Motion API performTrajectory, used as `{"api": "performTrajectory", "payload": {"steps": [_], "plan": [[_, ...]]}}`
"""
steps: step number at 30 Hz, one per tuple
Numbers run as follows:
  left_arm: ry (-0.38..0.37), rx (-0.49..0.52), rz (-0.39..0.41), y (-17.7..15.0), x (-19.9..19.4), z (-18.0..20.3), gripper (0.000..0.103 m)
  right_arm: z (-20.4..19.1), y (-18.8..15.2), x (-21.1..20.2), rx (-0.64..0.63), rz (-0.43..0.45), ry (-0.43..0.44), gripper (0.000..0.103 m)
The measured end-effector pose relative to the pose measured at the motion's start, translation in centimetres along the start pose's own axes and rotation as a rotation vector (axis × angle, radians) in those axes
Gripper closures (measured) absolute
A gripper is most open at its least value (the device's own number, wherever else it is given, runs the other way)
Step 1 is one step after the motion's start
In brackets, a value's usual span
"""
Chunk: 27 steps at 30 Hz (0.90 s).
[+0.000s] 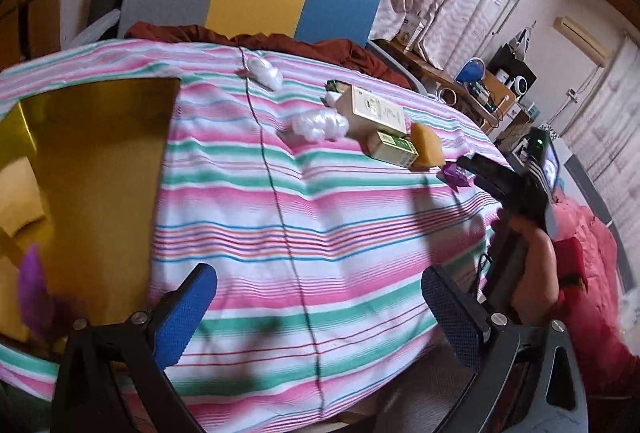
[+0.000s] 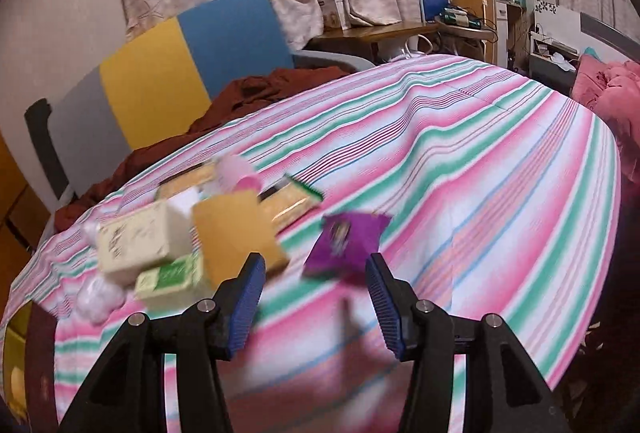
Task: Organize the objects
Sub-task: 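Grasp the printed purple packet with the right tool while the left tool grasps the green-and-white box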
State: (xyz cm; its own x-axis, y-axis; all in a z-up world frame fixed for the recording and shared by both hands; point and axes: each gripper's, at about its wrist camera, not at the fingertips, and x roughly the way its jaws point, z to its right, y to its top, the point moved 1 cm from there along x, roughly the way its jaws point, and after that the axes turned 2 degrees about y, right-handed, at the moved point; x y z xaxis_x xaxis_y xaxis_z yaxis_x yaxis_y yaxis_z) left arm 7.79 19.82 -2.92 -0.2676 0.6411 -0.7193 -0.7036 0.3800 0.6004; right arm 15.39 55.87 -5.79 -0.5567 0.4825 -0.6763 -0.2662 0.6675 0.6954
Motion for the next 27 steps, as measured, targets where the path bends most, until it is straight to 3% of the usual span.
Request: {"api": "performTrajectory", "payload": {"steps": [6, 15, 27], "plan": [[-0.009, -0.028, -0.041, -0.7, 1.3, 1.1, 0.000, 0.8, 0.6, 3.2, 0.001, -0.041, -0.065, 0.050], [0.006, 0.016, -0.073, 0.4, 4.1, 3.2, 0.000, 2.2, -0.7, 3.9, 0.036, -0.030, 0.012, 0.056], [0.045, 0.215, -0.059, 7.3, 14.1, 8.7, 0.000, 3.0, -2.1, 2.4, 0.072, 0.024, 0.097, 0.055]]}}
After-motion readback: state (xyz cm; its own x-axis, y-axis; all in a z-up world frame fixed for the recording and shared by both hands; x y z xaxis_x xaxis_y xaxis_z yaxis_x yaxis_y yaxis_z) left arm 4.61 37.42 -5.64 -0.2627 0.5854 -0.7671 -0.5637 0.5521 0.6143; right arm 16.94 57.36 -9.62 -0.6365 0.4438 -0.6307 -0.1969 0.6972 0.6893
